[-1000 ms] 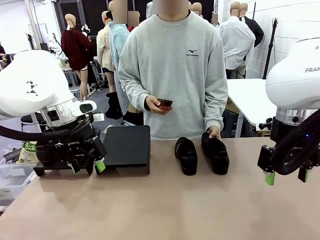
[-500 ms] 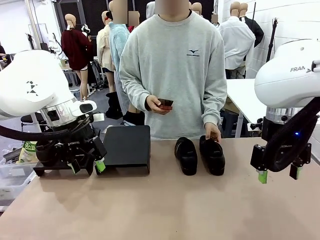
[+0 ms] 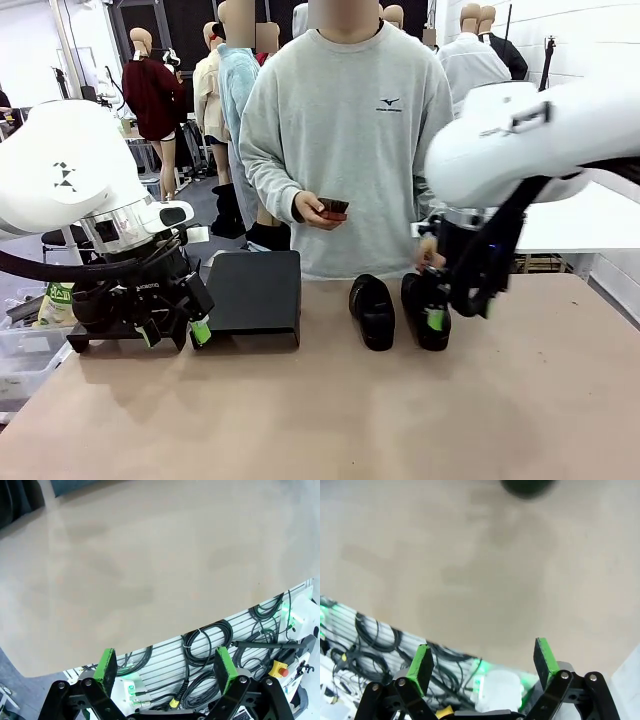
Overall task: Organize the shoes by placing them on the stand.
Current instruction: Pick up one Shoe and place it in the middle of the table.
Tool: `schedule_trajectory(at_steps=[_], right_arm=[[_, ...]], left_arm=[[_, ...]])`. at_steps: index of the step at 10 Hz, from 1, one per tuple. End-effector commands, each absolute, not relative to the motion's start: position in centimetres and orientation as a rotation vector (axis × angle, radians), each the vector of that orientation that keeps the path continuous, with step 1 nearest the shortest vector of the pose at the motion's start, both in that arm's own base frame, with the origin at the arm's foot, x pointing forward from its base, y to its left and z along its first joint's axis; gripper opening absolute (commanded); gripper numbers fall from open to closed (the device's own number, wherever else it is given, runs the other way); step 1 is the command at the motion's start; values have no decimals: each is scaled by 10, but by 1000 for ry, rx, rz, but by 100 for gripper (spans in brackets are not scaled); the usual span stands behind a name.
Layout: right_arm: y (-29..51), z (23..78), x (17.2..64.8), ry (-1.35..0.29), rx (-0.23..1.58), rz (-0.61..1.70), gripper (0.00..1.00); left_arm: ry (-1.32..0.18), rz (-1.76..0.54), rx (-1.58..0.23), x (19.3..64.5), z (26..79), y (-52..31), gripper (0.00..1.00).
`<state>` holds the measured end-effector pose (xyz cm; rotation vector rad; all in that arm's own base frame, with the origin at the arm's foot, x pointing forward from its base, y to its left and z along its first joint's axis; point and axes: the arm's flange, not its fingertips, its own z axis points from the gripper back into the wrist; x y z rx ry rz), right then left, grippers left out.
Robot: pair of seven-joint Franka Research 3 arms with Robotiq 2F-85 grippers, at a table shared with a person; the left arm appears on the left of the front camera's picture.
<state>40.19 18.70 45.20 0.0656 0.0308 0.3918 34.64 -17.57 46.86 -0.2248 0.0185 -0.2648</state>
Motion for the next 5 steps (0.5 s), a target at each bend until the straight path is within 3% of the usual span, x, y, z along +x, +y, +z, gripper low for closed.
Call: schedule_trajectory(at_steps=[1,5], right_arm=[[208,450,430,2,90,399,100],[252,436,484,-84,192,446,100]], left_arm=[[25,-271,-231,346,468,-175,100],[25,-271,-231,346,468,-175,100]])
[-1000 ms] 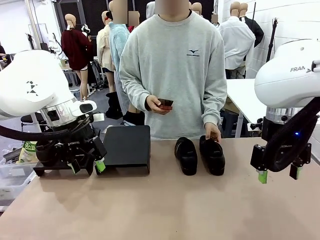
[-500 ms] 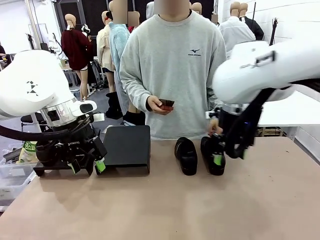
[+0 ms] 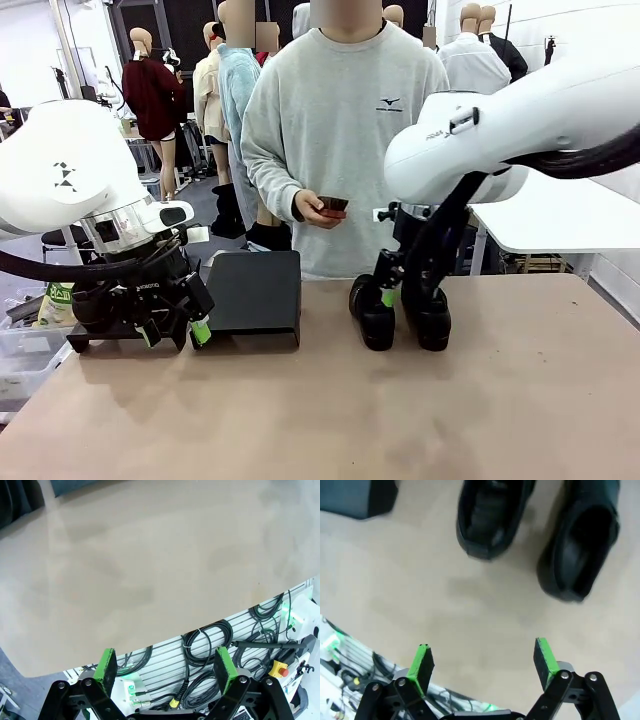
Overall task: Organize the shoes by placing them on the stand.
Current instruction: Pick up one Shoe and place it in the middle of the table.
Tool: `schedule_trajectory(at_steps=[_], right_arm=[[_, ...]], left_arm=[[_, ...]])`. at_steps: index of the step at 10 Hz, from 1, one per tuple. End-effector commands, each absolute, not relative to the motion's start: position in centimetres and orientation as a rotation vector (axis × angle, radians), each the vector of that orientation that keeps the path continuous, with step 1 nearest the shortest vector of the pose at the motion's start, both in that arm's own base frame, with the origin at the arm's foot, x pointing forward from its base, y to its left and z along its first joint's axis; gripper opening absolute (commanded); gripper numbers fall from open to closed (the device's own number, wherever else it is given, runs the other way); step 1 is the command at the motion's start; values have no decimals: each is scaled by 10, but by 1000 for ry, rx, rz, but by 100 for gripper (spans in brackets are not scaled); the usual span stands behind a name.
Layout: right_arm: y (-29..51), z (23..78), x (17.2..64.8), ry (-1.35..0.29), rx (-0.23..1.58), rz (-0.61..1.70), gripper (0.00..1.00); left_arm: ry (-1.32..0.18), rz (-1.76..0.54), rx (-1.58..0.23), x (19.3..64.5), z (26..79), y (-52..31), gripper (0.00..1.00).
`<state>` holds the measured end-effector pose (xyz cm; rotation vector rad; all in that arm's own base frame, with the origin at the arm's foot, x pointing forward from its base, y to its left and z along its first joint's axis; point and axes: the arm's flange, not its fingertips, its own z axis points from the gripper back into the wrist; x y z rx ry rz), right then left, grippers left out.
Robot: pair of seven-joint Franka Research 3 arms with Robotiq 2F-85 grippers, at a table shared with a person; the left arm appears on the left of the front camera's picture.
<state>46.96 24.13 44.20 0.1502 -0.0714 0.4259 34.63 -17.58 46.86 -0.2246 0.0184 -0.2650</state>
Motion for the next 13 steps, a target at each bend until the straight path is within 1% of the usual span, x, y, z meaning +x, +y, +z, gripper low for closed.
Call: schedule_trajectory(at_steps=[1,5,8,13], right_arm=[[265,430,496,-96,186,441,100],[305,418,539,-77,196,410,100],[323,405,551,-46,182,404,100],[330,376,577,-12,166,389,100]], left_arm=[[25,-271,-231,346,468,-175,100],[25,-271,-231,346,468,-175,100],[25,-271,-231,346,468,-175,100],[25,-271,-231,346,468,-175,100]])
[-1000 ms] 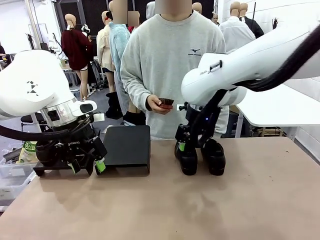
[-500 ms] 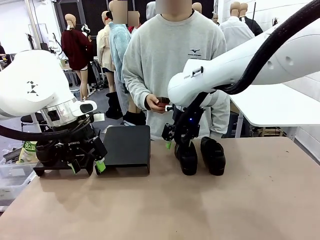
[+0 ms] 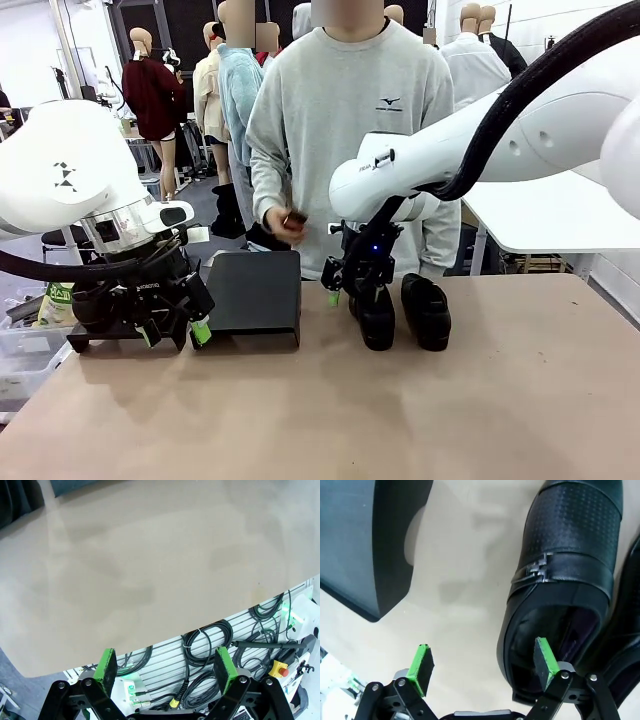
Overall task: Organize the shoes by placing them on the stand.
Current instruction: Pick up one Shoe and place it in the middle of the table.
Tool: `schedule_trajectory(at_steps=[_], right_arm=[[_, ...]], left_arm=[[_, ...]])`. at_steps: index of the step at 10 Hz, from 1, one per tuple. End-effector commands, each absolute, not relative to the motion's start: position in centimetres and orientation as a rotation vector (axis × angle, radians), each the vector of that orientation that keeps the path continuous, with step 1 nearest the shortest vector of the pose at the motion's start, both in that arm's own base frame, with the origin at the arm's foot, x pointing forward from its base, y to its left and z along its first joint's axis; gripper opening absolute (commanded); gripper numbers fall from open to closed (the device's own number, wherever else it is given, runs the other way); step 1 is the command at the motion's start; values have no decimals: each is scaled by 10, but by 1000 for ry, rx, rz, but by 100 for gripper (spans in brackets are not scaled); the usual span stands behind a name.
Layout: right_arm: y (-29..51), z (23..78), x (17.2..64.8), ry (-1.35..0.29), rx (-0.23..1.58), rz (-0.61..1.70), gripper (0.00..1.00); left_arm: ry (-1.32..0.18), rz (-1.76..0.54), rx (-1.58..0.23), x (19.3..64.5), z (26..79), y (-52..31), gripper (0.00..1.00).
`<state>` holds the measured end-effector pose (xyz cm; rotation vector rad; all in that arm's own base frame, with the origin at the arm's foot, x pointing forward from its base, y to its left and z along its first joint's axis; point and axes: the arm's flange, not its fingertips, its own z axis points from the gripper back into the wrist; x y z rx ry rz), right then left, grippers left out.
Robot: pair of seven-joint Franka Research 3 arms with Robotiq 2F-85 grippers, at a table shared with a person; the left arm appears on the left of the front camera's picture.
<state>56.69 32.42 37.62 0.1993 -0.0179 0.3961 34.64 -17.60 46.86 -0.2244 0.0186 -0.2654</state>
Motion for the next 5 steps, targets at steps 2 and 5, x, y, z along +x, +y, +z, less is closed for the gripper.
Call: schedule_trajectory(at_steps=[2,5], right_arm=[[329,365,580,10,148,361,100],[332,355,579,16,118,352,97]], left_arm=[[25,-271,-231,346,468,-175,100],[25,-271,-231,346,468,-175,100]])
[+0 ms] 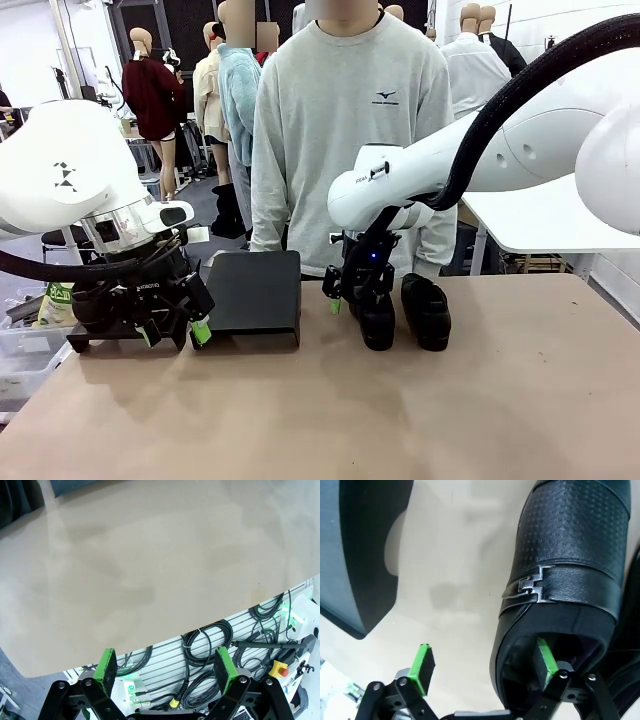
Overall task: Organize the shoes by placing them on the stand.
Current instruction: Pick up one Shoe and place it in the middle of the table.
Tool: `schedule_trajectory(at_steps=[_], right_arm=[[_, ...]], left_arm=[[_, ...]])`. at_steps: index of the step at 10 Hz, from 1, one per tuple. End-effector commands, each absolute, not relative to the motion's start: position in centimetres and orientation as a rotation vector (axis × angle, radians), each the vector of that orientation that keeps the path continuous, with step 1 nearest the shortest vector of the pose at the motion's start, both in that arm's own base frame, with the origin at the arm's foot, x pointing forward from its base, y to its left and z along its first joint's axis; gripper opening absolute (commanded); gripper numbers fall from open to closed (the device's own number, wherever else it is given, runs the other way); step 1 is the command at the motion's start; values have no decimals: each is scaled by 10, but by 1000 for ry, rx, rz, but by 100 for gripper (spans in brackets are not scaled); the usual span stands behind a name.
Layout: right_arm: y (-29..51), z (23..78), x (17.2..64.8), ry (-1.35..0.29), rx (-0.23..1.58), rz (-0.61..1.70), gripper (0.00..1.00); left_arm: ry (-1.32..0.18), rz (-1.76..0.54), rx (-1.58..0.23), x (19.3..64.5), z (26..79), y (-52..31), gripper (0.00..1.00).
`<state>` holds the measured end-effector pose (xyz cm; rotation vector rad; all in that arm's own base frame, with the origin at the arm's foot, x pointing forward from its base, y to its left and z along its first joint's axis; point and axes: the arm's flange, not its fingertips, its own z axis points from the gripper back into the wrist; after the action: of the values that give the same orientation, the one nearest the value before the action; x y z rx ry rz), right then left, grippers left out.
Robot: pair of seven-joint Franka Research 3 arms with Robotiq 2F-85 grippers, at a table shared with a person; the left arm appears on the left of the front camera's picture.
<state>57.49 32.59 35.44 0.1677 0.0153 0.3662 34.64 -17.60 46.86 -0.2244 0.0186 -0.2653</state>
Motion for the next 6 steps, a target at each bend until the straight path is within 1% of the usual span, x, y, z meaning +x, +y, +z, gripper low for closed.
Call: schedule_trajectory(at_steps=[1,6], right_arm=[[333,352,580,18,107,358,85],[338,349,578,21,81,352,8]], left_arm=[[25,-271,-231,346,468,-175,100],[25,-271,-231,346,468,-175,100]])
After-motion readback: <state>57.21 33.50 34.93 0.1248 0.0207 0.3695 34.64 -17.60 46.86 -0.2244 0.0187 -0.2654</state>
